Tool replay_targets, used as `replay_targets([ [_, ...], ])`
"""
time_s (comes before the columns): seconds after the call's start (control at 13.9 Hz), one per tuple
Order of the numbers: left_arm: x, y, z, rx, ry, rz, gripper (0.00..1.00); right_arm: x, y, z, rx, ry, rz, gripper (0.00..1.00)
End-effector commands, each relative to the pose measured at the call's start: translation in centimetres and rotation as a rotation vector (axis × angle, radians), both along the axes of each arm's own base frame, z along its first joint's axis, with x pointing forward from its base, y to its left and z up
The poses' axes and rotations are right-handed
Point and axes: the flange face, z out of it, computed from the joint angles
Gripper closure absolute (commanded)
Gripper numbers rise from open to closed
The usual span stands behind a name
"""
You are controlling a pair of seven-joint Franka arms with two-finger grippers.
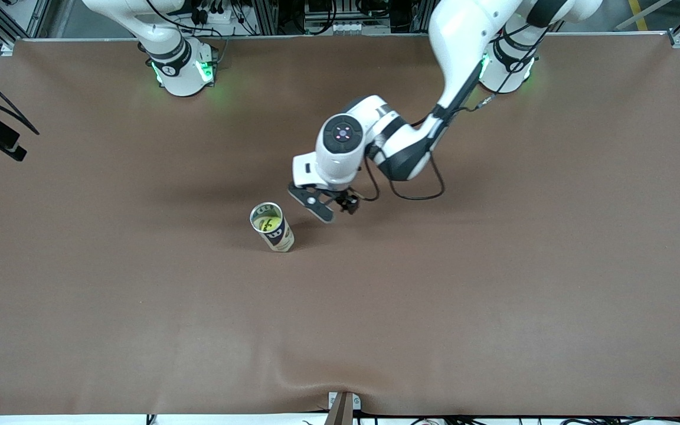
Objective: Insert tennis ball vertically with right arm
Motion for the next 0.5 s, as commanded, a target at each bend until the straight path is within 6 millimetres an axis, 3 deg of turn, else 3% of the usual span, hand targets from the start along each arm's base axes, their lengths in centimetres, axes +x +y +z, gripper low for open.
replay_targets([
  [0.0, 3.5, 5.9, 3.4, 0.055, -0.002, 0.072, 0.0, 0.2, -0.2, 1.6, -0.029, -0.031, 0.008, 0.0],
  [0.14, 5.7, 9.8, 5.4, 0.076, 0.013, 0.131, 0.0, 0.1, -0.1, 1.9, -0.028, -0.034, 0.009, 0.0],
  [0.22, 6.9, 12.0, 6.6, 0.081, 0.015, 0.167, 0.0, 0.2, 0.1, 3.1, -0.027, -0.054, 0.01, 0.0],
  [0.43, 10.3, 19.2, 10.3, 0.081, 0.006, 0.291, 0.0, 0.4, 0.2, 2.9, -0.031, -0.032, 0.013, 0.0],
])
